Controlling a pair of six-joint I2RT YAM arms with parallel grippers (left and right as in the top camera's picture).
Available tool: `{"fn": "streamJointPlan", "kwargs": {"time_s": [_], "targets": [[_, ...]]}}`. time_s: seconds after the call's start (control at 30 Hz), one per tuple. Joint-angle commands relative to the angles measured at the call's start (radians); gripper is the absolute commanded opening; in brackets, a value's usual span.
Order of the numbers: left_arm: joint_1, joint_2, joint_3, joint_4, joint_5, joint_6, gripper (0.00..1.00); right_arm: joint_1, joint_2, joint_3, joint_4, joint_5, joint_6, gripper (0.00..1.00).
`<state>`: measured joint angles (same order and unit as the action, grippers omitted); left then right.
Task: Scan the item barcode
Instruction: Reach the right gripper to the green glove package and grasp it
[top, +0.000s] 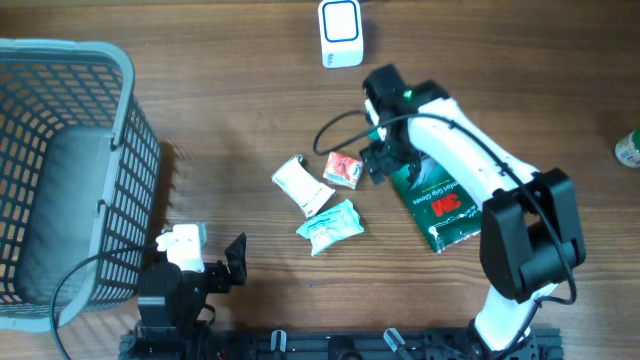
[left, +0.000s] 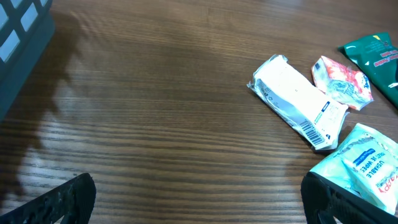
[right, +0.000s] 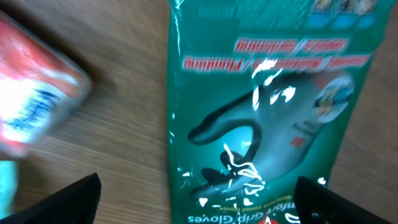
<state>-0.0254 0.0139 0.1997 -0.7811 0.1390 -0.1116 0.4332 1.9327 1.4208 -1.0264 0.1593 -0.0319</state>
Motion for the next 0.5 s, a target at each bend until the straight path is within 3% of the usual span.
{"fn": "streamJointPlan", "kwargs": {"time_s": [0.0, 0.33, 0.4, 0.43, 0.47], "targets": [[-0.003, -0.007, -0.005, 0.002, -0.002, -0.009, 1.0, -0.018, 0.015, -0.081, 0.058, 0.084, -0.01, 1.0], [-0.003, -0.007, -0.005, 0.002, -0.002, -0.009, 1.0, -0.108, 0.18, -0.206, 0.141, -0.134, -0.021, 0.97], [-0.003, -0.007, -0.005, 0.002, -0.002, -0.009, 1.0, -0.114, 0.225, -0.208, 0.125, -0.169, -0.016, 0.73], [-0.003, -0.007, -0.005, 0.002, -0.002, -0.009, 1.0, -0.115, 0.238, -0.208, 0.116, -0.193, -0.011, 0.47], [-0.003, -0.007, -0.005, 0.002, -0.002, -0.009, 1.0, -0.115, 0.24, -0.208, 0.105, -0.228, -0.009, 0.28]]}}
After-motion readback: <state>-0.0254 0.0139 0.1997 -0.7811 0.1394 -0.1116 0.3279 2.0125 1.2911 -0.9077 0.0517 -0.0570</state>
